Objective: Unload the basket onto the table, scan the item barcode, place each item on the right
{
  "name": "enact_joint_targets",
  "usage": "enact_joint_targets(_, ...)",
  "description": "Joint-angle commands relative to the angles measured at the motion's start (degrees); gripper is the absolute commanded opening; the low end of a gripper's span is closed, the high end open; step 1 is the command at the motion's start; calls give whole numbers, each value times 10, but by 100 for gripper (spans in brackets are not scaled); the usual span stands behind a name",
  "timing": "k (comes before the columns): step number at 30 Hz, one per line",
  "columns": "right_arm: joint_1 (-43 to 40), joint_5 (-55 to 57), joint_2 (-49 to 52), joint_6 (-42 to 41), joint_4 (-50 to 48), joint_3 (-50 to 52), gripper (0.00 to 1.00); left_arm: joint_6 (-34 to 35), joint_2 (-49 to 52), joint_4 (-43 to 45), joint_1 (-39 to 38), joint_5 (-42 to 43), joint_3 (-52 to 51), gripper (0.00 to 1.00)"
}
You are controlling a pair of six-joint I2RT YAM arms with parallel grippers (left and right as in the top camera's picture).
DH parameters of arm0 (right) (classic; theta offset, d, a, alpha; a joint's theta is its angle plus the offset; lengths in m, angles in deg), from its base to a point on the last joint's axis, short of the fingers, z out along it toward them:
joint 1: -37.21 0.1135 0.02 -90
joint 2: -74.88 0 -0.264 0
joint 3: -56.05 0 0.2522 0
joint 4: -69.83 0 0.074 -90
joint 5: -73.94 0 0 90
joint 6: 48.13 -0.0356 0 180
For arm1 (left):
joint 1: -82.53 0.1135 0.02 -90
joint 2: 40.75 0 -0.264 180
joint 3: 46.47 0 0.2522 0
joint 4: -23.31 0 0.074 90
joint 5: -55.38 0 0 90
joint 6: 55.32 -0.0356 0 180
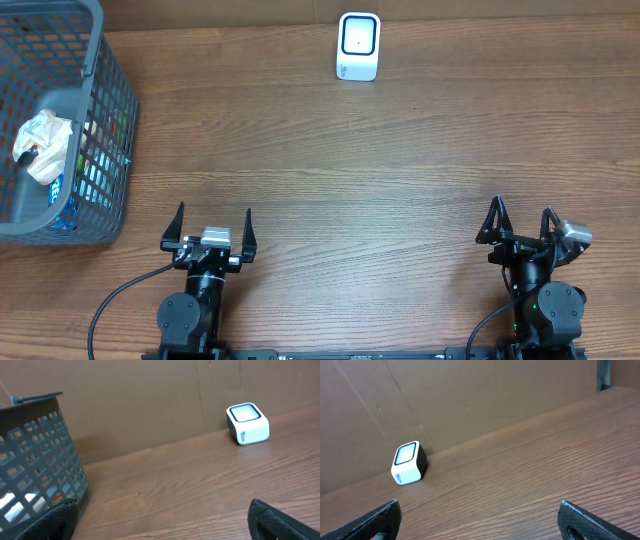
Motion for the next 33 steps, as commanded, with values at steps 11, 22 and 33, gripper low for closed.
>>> enact_joint_targets(11, 4, 8, -5, 2, -3, 0, 100, -3, -7, 5, 3, -8, 51, 100)
enact_joint_targets(22, 4, 8, -5, 2, -3, 0, 100, -3, -7, 13, 3, -8, 68, 100)
enact_joint_targets(33, 4, 8, -5, 2, -3, 0, 100, -3, 3, -69, 3, -7, 169, 100)
